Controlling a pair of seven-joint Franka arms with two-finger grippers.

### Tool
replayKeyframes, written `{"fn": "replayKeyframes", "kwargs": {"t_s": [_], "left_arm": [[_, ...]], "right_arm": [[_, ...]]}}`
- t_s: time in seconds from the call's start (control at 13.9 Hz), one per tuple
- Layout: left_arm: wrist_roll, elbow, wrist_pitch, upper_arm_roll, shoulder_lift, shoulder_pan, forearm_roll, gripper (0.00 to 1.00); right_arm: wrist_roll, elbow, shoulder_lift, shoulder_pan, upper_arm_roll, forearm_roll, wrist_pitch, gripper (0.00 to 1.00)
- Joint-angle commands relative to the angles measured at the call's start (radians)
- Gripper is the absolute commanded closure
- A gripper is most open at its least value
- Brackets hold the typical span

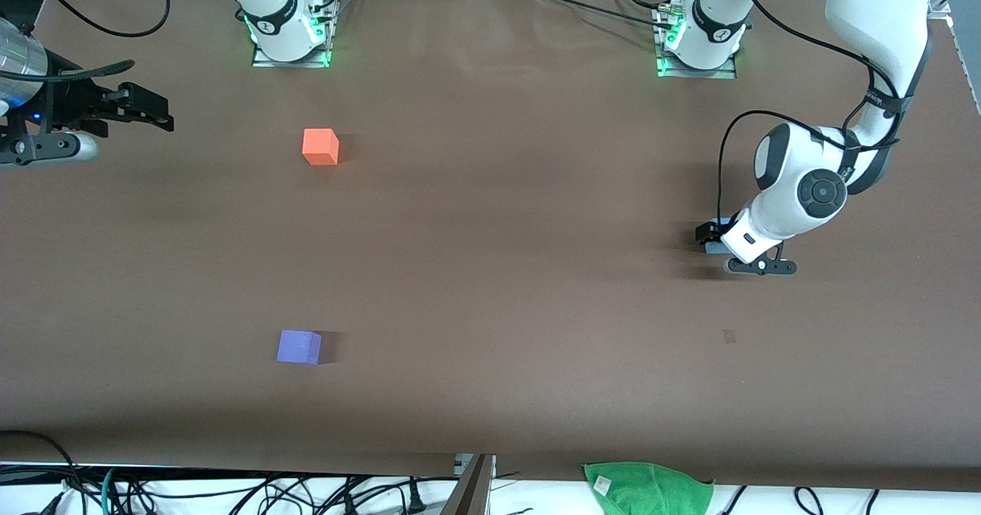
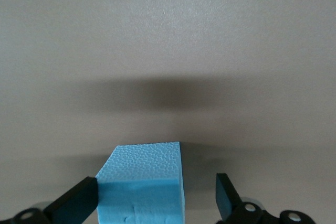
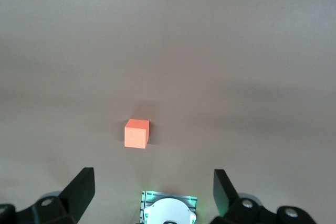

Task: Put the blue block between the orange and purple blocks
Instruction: 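Lower the left gripper onto the light-blue cube and close on it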

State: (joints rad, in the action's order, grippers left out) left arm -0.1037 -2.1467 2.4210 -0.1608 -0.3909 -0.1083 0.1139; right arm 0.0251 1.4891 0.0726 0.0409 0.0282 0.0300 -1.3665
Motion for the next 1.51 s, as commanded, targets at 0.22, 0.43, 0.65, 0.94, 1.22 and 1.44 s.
{"fn": "replayKeyframes", "kwargs": {"t_s": [0.22, 0.43, 0.65, 0.94, 1.22, 1.44], "left_arm": [[0.004, -0.033, 0.001, -0.006, 0.055, -0.010, 0.026, 0.00], [-0.007, -0.044, 0.009, -0.008, 0.031, -0.011, 0.043, 0.00], [-0.013, -0.056, 0.018, -0.008, 0.027, -0.011, 0.043, 0.11], [-0.014, -0.052, 0.013, -0.008, 0.023, -0.018, 0.043, 1.00], [-0.010, -0.001, -0.095, -0.034, 0.087, -0.002, 0.041, 1.00], [-0.017, 0.213, -0.433, -0.170, 0.060, 0.005, 0.030, 1.00]], "right_arm": [[-0.011, -0.003, -0.001, -0.007, 0.001, 0.021, -0.003, 0.00], [-0.011, -0.003, -0.001, -0.007, 0.001, 0.021, -0.003, 0.00], [-0.011, -0.003, -0.001, -0.007, 0.001, 0.021, -0.003, 0.00], [-0.011, -0.003, -0.001, -0.007, 0.001, 0.021, -0.003, 0.00], [-0.011, -0.003, -0.001, -0.007, 0.001, 0.021, -0.003, 0.00], [-0.011, -0.003, -0.001, -0.007, 0.001, 0.021, -0.005, 0.00]]}}
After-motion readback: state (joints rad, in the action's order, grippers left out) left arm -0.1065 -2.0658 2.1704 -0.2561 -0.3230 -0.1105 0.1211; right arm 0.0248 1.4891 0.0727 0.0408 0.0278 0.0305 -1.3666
